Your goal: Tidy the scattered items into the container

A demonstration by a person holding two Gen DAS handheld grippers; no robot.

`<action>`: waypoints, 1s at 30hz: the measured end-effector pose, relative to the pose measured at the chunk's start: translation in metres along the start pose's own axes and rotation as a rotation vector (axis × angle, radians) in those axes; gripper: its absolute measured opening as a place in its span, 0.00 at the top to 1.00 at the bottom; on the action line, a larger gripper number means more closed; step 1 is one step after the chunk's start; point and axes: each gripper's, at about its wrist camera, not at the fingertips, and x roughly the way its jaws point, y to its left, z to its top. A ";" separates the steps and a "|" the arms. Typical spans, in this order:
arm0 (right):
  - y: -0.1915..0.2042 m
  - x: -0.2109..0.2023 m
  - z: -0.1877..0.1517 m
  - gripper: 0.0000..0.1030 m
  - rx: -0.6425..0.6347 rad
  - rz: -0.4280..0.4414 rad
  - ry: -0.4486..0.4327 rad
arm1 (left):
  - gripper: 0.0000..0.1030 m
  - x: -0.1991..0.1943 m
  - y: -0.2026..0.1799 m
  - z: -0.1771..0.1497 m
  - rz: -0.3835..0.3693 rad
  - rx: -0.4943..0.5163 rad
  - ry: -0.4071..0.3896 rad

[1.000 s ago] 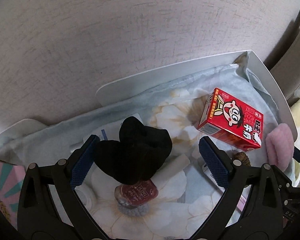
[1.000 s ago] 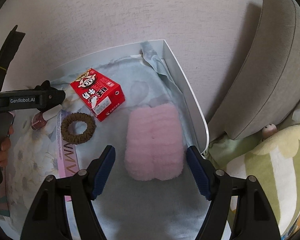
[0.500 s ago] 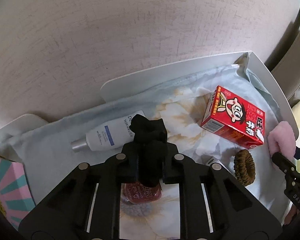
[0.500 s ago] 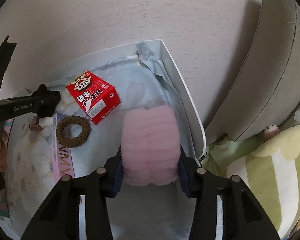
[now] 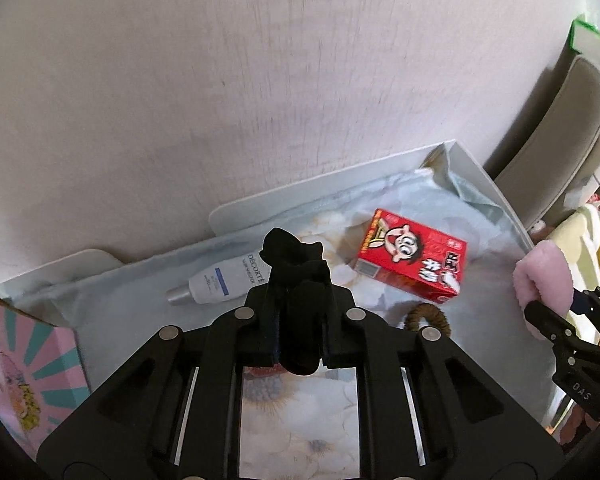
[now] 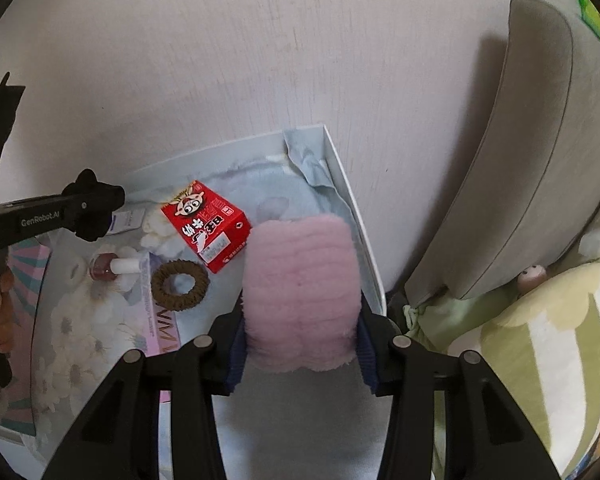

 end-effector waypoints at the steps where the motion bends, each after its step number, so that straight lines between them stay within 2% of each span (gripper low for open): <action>1: 0.000 -0.003 0.001 0.59 -0.004 0.004 -0.004 | 0.89 -0.001 0.007 0.005 -0.004 0.002 -0.003; 10: -0.012 -0.013 0.007 0.59 0.039 0.077 -0.011 | 0.89 -0.020 0.028 0.004 -0.029 -0.002 -0.012; 14: -0.016 -0.014 0.008 0.59 0.055 0.070 -0.009 | 0.89 -0.020 0.027 0.003 -0.030 0.004 -0.013; 16: -0.019 -0.017 0.009 0.59 0.052 0.052 -0.015 | 0.88 -0.009 0.015 0.003 -0.031 0.007 -0.015; 21: -0.027 -0.025 0.015 0.59 0.044 0.030 -0.029 | 0.88 -0.016 0.012 0.005 -0.039 0.011 -0.020; 26: -0.021 -0.043 0.027 0.59 0.010 0.029 -0.052 | 0.88 -0.041 0.013 0.010 -0.051 0.000 -0.046; 30: -0.008 -0.067 0.041 0.59 -0.025 0.038 -0.080 | 0.88 -0.078 0.018 0.012 -0.055 -0.015 -0.078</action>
